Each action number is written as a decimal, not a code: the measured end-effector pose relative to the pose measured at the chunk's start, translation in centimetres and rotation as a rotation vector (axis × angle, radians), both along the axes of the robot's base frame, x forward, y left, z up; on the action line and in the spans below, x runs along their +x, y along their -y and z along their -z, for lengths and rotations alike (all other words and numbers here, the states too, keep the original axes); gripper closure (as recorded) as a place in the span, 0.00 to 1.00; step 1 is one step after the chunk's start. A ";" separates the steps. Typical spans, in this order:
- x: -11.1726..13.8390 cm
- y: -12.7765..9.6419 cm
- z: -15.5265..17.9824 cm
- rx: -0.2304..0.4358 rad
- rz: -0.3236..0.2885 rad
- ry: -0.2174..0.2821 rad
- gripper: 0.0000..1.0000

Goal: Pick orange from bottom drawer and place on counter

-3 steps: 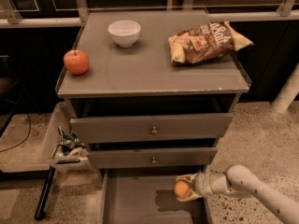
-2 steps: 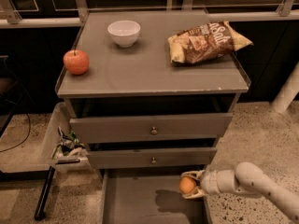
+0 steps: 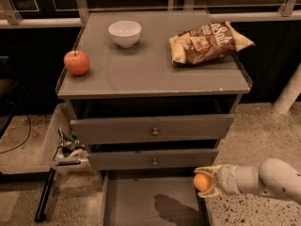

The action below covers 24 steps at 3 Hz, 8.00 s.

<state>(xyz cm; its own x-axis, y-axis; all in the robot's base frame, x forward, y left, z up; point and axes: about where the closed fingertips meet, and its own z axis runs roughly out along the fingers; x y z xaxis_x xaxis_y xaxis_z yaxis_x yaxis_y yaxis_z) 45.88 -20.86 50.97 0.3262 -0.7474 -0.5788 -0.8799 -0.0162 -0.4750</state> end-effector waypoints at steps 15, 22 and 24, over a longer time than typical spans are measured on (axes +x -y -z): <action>21.9 -15.4 -43.9 0.420 -0.191 0.350 1.00; 26.7 -14.8 -37.1 0.096 -0.029 0.123 0.36; 26.7 -14.8 -37.1 0.096 -0.029 0.123 0.00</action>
Offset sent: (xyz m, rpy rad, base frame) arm -0.0030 -0.0168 0.2041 -0.0193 -0.3178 0.0239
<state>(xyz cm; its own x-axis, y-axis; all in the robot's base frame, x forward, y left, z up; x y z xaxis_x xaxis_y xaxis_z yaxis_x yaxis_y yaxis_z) 72.61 -6.07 88.06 0.4199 -0.6798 -0.6013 -0.8147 0.0096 -0.5798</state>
